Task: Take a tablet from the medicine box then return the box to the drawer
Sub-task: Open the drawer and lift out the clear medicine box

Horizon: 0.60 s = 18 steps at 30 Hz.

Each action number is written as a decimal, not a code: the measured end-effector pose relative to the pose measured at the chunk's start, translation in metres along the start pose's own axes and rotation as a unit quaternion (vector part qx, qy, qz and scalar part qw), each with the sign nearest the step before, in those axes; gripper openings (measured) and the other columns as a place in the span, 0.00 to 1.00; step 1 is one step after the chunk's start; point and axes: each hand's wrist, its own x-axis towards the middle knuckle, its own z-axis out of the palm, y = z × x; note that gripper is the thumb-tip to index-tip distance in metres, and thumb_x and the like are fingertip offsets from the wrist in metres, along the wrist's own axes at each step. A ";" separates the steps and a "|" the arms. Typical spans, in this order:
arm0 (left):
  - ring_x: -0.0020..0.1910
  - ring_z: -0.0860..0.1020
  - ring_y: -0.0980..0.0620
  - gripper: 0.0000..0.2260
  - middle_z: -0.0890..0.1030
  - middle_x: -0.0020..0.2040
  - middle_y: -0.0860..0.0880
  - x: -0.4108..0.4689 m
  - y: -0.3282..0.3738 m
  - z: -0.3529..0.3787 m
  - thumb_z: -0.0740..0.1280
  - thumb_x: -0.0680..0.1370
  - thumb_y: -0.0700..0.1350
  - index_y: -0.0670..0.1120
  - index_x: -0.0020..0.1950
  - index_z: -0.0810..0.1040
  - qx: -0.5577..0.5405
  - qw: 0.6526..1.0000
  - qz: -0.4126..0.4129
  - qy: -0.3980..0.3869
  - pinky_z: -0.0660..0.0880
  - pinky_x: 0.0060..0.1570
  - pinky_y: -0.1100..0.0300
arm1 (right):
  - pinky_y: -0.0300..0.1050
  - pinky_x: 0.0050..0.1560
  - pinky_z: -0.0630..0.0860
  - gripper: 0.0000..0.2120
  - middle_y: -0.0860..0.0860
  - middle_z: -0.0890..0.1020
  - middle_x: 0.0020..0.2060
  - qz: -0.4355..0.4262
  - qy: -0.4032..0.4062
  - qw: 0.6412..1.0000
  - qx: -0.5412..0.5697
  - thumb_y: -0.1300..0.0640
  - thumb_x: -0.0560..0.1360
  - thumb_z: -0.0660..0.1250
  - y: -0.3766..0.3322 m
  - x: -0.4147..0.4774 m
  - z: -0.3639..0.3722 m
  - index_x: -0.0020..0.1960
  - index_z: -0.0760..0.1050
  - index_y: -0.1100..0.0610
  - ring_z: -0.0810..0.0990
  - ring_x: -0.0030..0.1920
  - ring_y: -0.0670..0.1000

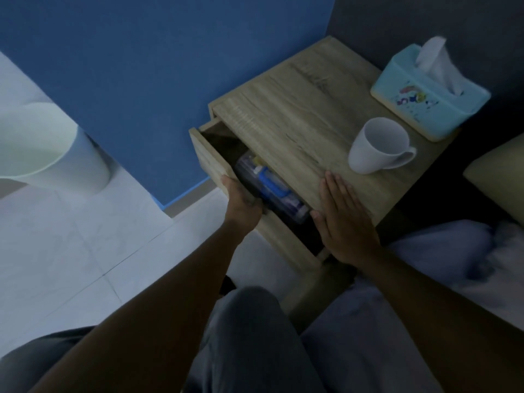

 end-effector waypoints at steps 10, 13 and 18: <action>0.65 0.67 0.56 0.48 0.65 0.73 0.52 -0.040 -0.038 -0.050 0.72 0.73 0.42 0.57 0.78 0.38 0.013 1.000 -0.005 0.028 0.73 0.56 0.63 | 0.57 0.79 0.51 0.35 0.57 0.50 0.81 0.004 -0.025 0.999 0.029 0.43 0.80 0.48 0.000 0.002 -0.004 0.81 0.47 0.60 0.48 0.81 0.55; 0.73 0.65 0.48 0.50 0.62 0.76 0.49 -0.048 -0.043 -0.060 0.73 0.72 0.45 0.56 0.78 0.37 0.021 0.999 -0.021 0.038 0.72 0.65 0.49 | 0.54 0.80 0.46 0.35 0.55 0.47 0.82 0.013 -0.038 0.998 0.040 0.44 0.81 0.51 0.002 0.005 -0.002 0.81 0.44 0.58 0.44 0.81 0.53; 0.74 0.63 0.46 0.51 0.59 0.78 0.48 -0.061 -0.052 -0.074 0.73 0.72 0.45 0.55 0.78 0.36 0.030 0.998 -0.022 0.045 0.70 0.66 0.46 | 0.50 0.79 0.41 0.36 0.53 0.43 0.82 0.019 -0.058 0.997 0.051 0.45 0.82 0.54 0.004 0.009 -0.002 0.81 0.40 0.56 0.41 0.81 0.51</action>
